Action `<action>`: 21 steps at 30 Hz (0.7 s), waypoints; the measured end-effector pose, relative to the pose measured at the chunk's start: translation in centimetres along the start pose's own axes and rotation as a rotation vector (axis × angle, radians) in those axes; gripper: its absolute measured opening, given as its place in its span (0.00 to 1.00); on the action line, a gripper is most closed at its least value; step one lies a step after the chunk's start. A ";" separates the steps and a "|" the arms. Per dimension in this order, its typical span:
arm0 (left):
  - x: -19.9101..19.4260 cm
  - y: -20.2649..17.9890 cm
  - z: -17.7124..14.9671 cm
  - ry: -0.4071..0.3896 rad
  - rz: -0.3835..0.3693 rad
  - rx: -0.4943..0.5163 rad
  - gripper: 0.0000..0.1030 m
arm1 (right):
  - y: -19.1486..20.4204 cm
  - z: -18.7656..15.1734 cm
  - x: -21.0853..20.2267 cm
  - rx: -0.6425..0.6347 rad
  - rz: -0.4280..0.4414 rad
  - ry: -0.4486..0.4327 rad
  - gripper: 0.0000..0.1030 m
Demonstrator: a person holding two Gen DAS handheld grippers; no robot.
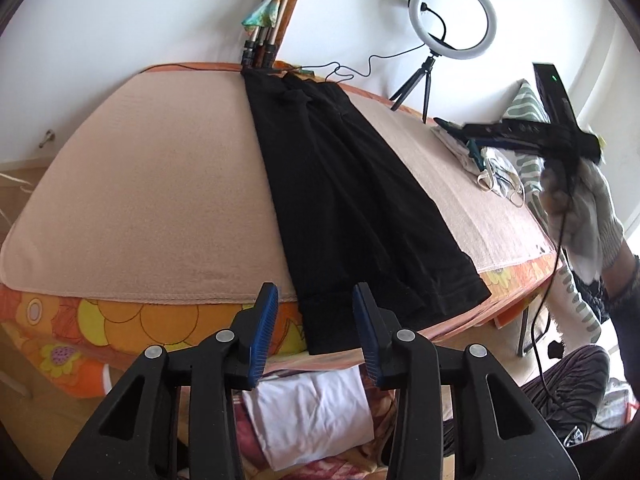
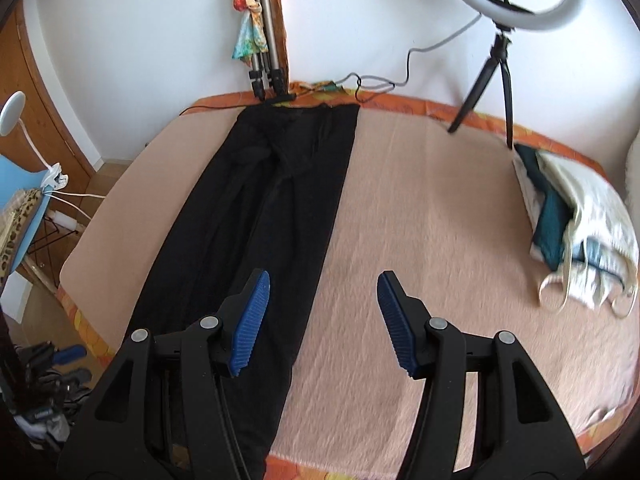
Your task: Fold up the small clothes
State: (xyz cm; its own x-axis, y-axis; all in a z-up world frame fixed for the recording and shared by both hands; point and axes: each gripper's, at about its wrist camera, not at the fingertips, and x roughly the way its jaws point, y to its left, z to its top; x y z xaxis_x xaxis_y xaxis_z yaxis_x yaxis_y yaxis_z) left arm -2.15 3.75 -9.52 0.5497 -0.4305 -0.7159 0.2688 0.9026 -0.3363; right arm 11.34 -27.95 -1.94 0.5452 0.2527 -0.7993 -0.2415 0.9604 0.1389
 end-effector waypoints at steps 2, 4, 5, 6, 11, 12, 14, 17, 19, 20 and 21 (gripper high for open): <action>0.5 0.6 0.1 0.038 -0.019 -0.017 0.37 | -0.4 -3.1 -0.1 0.055 0.056 0.040 0.56; 0.9 1.3 -0.1 0.065 -0.045 -0.053 0.37 | -0.5 -5.9 0.0 0.097 0.099 0.075 0.56; 1.2 1.4 -0.1 0.077 -0.059 -0.070 0.37 | -0.4 -7.1 0.1 0.108 0.116 0.092 0.56; 1.4 1.6 -0.2 0.090 -0.071 -0.087 0.37 | -0.3 -8.3 0.2 0.117 0.133 0.108 0.56; 2.5 2.4 -0.8 0.138 -0.107 -0.156 0.37 | 0.5 -12.2 0.6 0.122 0.179 0.164 0.50; 2.6 2.4 -0.9 0.145 -0.116 -0.166 0.37 | 0.7 -12.9 0.5 0.124 0.190 0.168 0.49; 2.9 2.1 -1.0 0.156 -0.132 -0.169 0.37 | 1.0 -13.6 0.7 0.124 0.208 0.180 0.47; 3.0 1.4 -1.0 0.162 -0.139 -0.150 0.37 | 1.5 -14.4 1.2 0.117 0.220 0.199 0.43; 3.1 1.0 -0.8 0.163 -0.142 -0.137 0.34 | 1.7 -14.7 1.4 0.111 0.223 0.207 0.40; 3.3 0.8 -0.7 0.164 -0.142 -0.130 0.34 | 1.9 -14.7 1.4 0.102 0.216 0.202 0.38; 3.4 0.6 -0.7 0.168 -0.140 -0.121 0.34 | 2.3 -14.6 1.4 0.094 0.214 0.202 0.34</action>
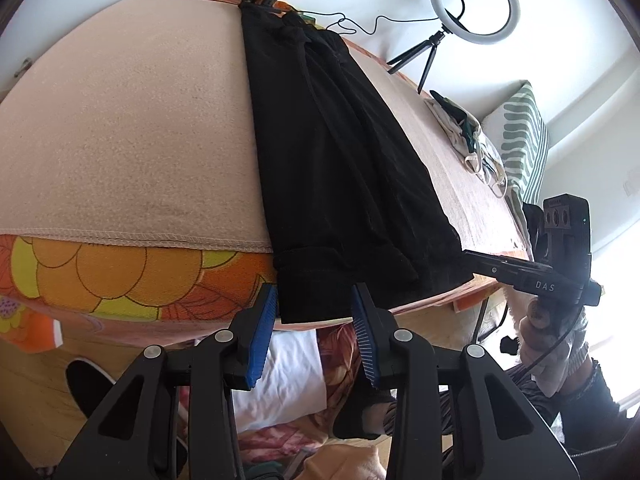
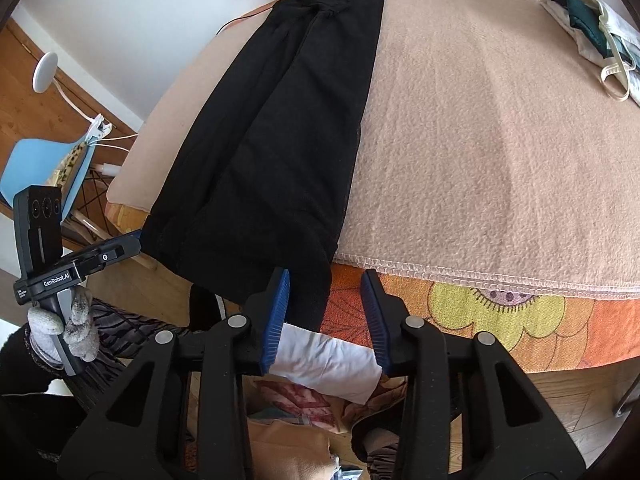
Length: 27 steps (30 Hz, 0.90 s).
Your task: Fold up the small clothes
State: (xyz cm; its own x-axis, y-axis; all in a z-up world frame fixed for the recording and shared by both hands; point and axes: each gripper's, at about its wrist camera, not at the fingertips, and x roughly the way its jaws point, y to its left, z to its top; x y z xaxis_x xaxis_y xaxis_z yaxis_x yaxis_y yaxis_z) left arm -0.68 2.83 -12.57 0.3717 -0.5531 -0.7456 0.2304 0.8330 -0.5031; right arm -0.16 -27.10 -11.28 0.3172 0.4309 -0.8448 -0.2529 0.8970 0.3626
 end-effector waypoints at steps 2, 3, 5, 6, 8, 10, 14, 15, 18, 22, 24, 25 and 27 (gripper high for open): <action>0.2 0.0 0.0 0.001 0.003 0.010 0.26 | 0.1 0.1 0.3 -0.003 0.012 0.009 0.23; 0.0 0.2 -0.2 0.000 0.009 0.019 0.13 | 0.2 0.1 0.4 -0.010 0.006 0.008 0.14; 0.0 -0.1 -0.3 -0.010 0.020 0.038 0.04 | 0.1 0.2 0.6 -0.003 0.017 0.015 0.06; -0.1 -0.3 -0.3 -0.019 0.022 0.044 0.02 | -0.2 0.1 0.4 0.015 0.031 0.011 0.04; -0.6 -0.5 -0.4 -0.033 0.022 0.054 0.02 | -0.7 -0.1 -0.5 0.038 0.056 -0.010 0.04; -0.9 -0.6 -0.5 -0.046 0.023 0.062 0.02 | -1.2 -0.3 -1.5 0.051 0.077 -0.037 0.04; -0.5 -0.5 -0.7 -0.037 0.029 0.072 0.02 | -1.4 -0.4 -0.9 0.067 0.076 -0.025 0.04; -0.4 -0.5 -0.7 -0.031 0.023 0.068 0.02 | -1.3 -0.5 -0.5 0.068 0.081 -0.014 0.04; -0.5 -0.7 -0.6 -0.031 0.008 0.061 0.02 | -1.1 -0.4 -0.3 0.065 0.097 -0.001 0.04; -1.5 -1.1 0.3 -0.055 -0.018 0.055 0.02 | -1.6 0.3 -1.0 0.117 0.162 -0.031 0.04; -2.1 -1.2 0.8 -0.072 -0.025 0.058 0.02 | -1.8 0.8 -1.5 0.140 0.190 -0.050 0.04; -2.3 -1.3 1.1 -0.079 -0.028 0.059 0.02 | -1.9 1.1 -1.7 0.147 0.204 -0.059 0.04; -2.6 -1.5 2.0 -0.093 -0.033 0.062 0.02 | -1.9 1.8 -2.1 0.159 0.225 -0.075 0.04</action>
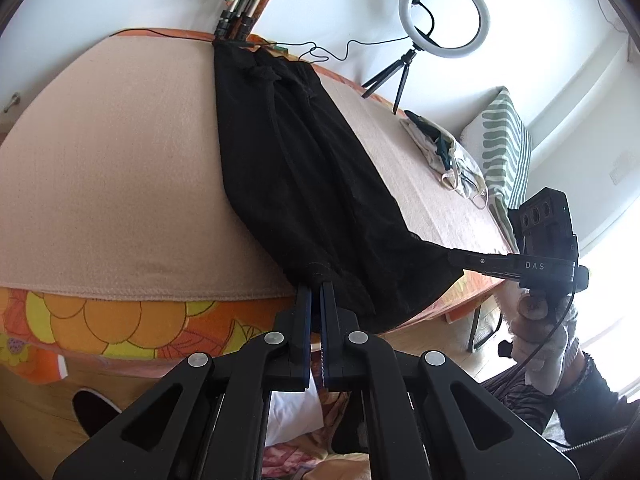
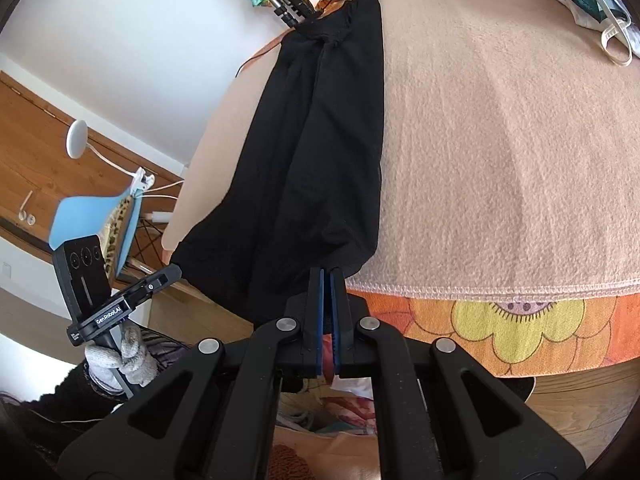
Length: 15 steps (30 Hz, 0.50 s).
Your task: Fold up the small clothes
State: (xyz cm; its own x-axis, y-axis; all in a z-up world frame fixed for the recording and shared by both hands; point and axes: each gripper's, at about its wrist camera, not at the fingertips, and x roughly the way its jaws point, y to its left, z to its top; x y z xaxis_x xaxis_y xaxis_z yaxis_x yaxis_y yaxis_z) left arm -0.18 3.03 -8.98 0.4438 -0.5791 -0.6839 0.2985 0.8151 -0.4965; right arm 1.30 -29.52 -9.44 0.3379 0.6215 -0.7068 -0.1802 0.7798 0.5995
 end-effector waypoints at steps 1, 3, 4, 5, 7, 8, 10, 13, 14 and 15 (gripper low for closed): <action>-0.1 0.0 0.5 -0.009 0.000 0.001 0.02 | 0.2 0.5 -0.1 0.001 0.007 -0.007 0.04; -0.1 0.1 1.7 -0.024 -0.006 -0.004 0.02 | 0.6 1.5 -0.2 0.001 0.016 -0.019 0.04; 0.0 0.1 2.3 -0.031 -0.008 -0.006 0.02 | 0.8 2.1 -0.2 -0.002 0.014 -0.026 0.04; 0.1 0.2 2.9 -0.041 -0.004 -0.008 0.02 | 1.0 2.7 -0.2 -0.007 0.011 -0.034 0.04; 0.3 0.4 4.3 -0.057 -0.001 -0.009 0.02 | 1.0 4.2 0.0 -0.001 0.010 -0.050 0.04; 0.5 0.4 5.0 -0.064 0.004 -0.007 0.02 | 1.0 4.9 0.2 0.009 0.016 -0.059 0.04; 0.9 0.7 6.5 -0.080 0.014 -0.010 0.02 | 0.8 6.4 0.6 0.028 0.024 -0.074 0.04; 1.8 1.4 8.5 -0.096 0.026 -0.024 0.02 | 0.4 8.3 1.8 0.054 0.021 -0.088 0.04; 2.2 1.7 9.1 -0.098 0.030 -0.029 0.02 | 0.1 9.0 2.2 0.066 0.020 -0.092 0.04; 2.6 2.0 9.6 -0.098 0.032 -0.034 0.02 | -0.2 9.6 2.6 0.079 0.022 -0.093 0.04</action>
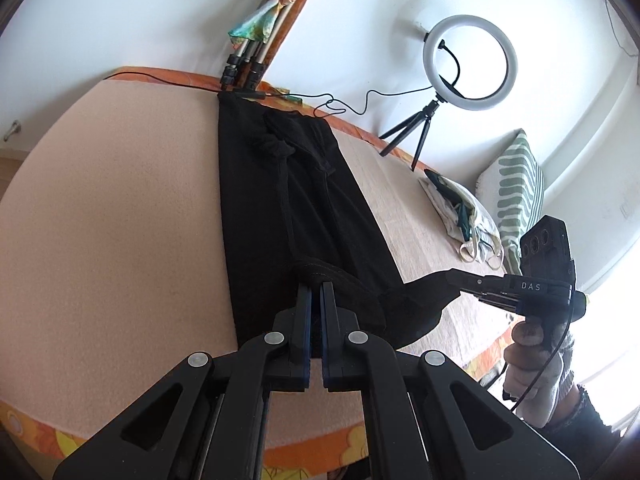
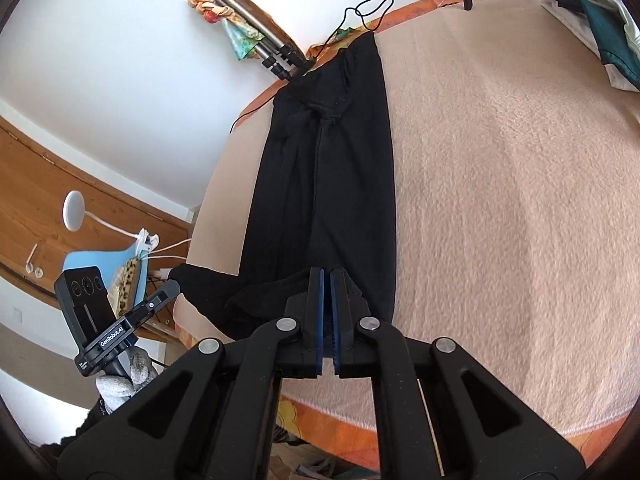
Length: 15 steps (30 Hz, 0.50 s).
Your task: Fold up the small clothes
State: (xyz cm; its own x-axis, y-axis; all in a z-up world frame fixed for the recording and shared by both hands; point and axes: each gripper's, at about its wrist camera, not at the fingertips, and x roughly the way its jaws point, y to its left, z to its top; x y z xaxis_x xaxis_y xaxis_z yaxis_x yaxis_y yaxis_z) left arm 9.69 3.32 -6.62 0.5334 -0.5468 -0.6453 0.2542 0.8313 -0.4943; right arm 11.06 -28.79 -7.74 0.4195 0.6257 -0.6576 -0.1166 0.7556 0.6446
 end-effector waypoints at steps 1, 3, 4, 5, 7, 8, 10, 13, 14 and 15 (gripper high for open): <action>0.4 0.3 0.4 0.000 0.004 -0.005 0.02 | -0.3 0.7 0.4 0.013 0.002 -0.001 0.04; 1.3 0.7 1.0 0.002 0.016 -0.008 0.02 | -0.8 1.8 0.9 0.031 -0.003 -0.001 0.04; 1.7 1.0 1.3 0.005 0.019 -0.014 0.02 | -0.9 2.2 1.3 0.038 -0.008 0.000 0.04; 2.0 1.3 1.6 0.009 0.024 -0.020 0.02 | -1.1 2.6 1.7 0.043 -0.011 0.000 0.04; 2.7 2.0 1.8 0.011 0.034 -0.030 0.02 | -1.4 3.2 2.3 0.054 -0.015 0.002 0.04; 3.0 2.4 1.9 0.014 0.038 -0.037 0.02 | -1.6 3.5 2.6 0.060 -0.016 0.005 0.04; 3.7 3.1 2.1 0.025 0.045 -0.053 0.02 | -2.0 3.8 3.2 0.066 -0.020 0.008 0.04; 4.8 4.0 2.2 0.048 0.057 -0.079 0.02 | -2.3 4.2 4.2 0.066 -0.038 0.016 0.04; 5.0 4.2 2.2 0.052 0.061 -0.084 0.02 | -2.4 4.2 4.3 0.063 -0.045 0.020 0.04; 5.2 4.3 2.1 0.055 0.065 -0.086 0.02 | -2.6 4.2 4.5 0.065 -0.051 0.023 0.04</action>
State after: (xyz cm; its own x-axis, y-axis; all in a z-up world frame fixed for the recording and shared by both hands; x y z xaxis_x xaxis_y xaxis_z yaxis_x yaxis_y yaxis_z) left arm 15.28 4.29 -10.84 0.5008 -0.4985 -0.7076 0.1487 0.8549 -0.4970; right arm 17.07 -28.77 -10.77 0.4029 0.5913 -0.6986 -0.0366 0.7731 0.6333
